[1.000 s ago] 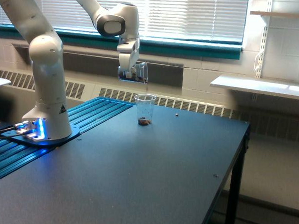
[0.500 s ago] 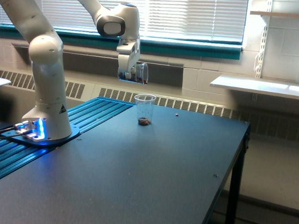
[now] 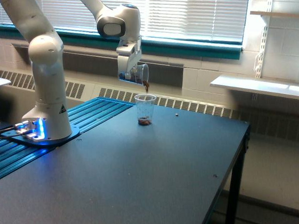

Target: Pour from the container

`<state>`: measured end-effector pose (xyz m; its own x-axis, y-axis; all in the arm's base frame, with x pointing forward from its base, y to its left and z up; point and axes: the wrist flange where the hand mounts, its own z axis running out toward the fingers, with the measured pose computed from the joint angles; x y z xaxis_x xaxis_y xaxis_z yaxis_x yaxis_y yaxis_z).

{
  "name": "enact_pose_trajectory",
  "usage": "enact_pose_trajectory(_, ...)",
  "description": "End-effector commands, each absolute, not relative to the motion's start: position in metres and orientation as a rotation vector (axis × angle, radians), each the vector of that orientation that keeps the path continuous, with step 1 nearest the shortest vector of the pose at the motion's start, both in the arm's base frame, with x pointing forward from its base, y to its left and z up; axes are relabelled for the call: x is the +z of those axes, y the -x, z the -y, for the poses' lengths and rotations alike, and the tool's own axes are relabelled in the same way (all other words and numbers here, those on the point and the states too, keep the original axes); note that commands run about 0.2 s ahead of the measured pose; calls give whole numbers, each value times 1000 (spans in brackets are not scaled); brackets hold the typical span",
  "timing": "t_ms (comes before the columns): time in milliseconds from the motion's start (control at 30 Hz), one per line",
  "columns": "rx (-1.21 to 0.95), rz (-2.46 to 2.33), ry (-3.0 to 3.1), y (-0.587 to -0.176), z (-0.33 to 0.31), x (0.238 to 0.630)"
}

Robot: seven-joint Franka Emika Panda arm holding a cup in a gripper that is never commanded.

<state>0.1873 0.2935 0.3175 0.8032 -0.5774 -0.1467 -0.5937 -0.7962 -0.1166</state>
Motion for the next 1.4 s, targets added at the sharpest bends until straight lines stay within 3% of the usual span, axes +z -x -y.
enact_pose_trajectory(33,174,-912,2826,-185,-298,321)
enact_pose_trajectory(1400,264,-1009,2784,-185,-291,315)
